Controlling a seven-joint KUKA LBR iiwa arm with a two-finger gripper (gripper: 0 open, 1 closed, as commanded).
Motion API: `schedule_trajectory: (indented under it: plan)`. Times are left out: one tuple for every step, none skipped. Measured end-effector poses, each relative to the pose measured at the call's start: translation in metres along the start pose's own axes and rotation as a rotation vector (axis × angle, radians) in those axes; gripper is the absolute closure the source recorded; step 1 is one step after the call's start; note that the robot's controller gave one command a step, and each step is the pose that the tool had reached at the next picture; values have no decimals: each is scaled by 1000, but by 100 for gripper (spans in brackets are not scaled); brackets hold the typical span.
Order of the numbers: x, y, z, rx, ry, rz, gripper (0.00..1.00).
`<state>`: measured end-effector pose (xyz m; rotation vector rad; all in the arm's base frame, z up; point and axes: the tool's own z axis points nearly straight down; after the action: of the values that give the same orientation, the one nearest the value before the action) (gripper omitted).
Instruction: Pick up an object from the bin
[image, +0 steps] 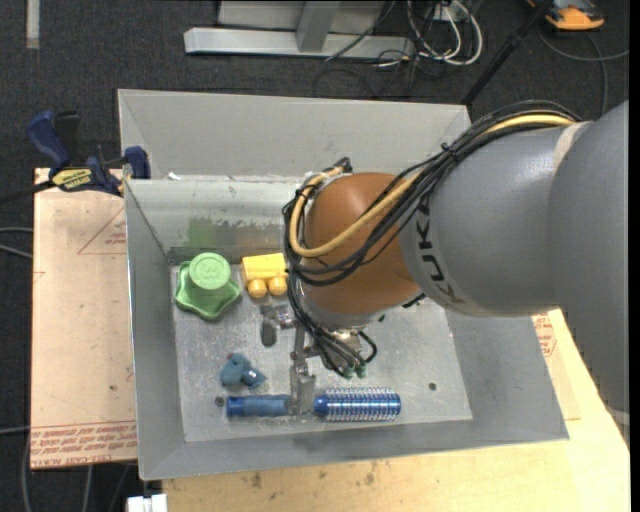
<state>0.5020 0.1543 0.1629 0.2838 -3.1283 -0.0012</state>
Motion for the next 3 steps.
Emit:
schedule_trajectory:
  plan:
    - [12,25,92,-1,-21,-82,0]
    - [17,25,93,-1,-3,-83,100]
    - [-21,-11,92,0,-4,-749,100]
